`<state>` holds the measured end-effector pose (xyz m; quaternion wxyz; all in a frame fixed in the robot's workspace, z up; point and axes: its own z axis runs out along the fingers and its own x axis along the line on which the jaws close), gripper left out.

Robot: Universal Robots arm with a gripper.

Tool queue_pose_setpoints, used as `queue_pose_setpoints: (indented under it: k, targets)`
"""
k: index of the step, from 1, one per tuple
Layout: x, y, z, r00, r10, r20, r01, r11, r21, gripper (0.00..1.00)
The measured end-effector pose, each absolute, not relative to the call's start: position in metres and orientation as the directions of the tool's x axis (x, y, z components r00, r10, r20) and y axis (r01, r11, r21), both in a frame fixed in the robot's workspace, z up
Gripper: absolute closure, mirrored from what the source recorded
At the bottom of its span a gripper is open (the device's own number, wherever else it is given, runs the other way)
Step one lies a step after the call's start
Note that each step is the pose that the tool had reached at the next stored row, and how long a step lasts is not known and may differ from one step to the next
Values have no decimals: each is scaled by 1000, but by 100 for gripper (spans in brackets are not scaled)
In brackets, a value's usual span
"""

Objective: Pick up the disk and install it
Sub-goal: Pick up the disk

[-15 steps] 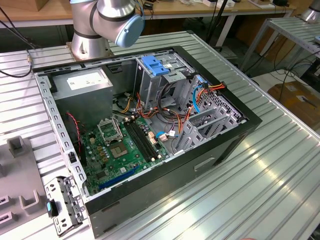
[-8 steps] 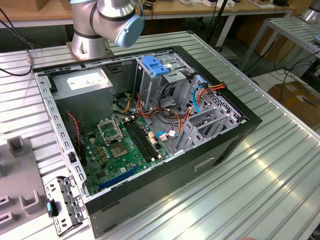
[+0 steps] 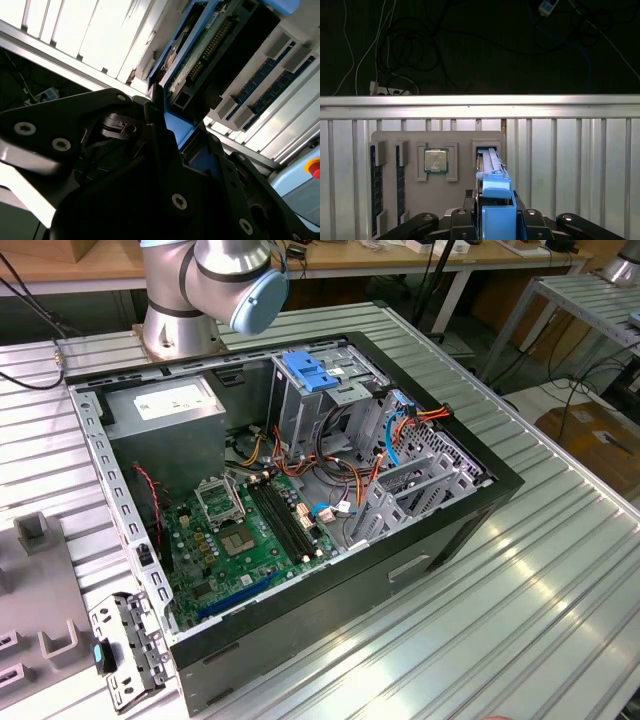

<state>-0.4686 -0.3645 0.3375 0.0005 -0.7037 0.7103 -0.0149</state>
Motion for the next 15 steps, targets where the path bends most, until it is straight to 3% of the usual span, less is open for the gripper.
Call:
queue_pose_setpoints:
  k: [15]
  targets:
    - [-469, -364, 344, -10, -1000, 21, -1000, 9, -21, 63]
